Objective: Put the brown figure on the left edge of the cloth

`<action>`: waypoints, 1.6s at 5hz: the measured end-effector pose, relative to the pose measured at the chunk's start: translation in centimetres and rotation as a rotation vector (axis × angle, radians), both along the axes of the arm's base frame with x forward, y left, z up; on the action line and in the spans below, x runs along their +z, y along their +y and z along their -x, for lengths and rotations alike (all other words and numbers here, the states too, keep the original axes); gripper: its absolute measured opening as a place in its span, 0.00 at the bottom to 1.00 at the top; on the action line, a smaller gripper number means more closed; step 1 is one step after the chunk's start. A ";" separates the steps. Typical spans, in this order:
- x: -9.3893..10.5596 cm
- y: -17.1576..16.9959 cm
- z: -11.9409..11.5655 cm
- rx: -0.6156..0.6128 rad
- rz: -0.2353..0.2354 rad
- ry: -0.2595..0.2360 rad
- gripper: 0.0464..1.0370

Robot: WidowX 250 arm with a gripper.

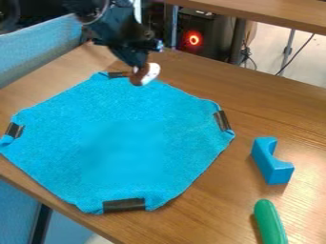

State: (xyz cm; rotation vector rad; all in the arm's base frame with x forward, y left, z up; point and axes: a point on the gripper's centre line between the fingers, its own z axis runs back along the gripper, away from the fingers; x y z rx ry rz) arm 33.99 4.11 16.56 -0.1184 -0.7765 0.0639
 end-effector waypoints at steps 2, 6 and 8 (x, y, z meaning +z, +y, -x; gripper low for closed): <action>-0.1 6.6 4.1 0.112 -0.094 0.048 0.01; -5.4 11.9 8.1 0.048 -0.248 0.235 0.45; -3.0 10.0 6.1 -0.155 -0.152 0.404 0.96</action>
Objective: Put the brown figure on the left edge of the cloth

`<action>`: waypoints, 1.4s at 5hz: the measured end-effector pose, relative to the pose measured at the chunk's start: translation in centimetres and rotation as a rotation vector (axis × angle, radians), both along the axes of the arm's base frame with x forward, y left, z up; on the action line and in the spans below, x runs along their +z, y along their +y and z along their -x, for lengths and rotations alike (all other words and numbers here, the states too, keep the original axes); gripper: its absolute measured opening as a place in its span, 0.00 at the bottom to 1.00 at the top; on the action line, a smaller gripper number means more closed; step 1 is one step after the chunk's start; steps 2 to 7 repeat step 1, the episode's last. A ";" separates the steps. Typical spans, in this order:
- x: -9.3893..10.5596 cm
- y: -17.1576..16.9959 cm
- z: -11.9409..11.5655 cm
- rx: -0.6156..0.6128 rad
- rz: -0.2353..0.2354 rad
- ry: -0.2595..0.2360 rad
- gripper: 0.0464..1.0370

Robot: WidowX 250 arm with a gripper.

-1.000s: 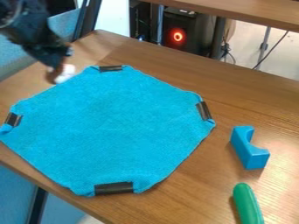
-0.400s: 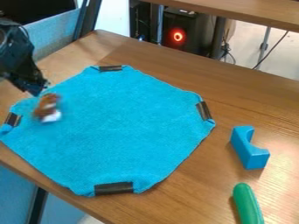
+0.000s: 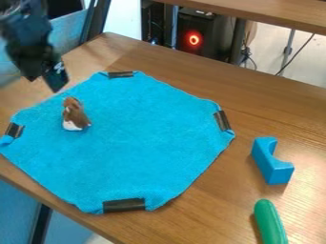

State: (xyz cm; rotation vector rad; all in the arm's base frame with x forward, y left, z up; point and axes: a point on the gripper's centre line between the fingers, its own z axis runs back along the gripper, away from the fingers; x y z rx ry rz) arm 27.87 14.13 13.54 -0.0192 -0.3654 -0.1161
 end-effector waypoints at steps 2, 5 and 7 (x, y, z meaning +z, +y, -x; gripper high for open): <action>4.6 -2.4 -1.8 -0.210 -0.033 0.078 0.96; 4.6 -2.4 -1.8 -0.210 -0.033 0.078 0.96; 4.6 -2.4 -1.8 -0.210 -0.033 0.078 0.96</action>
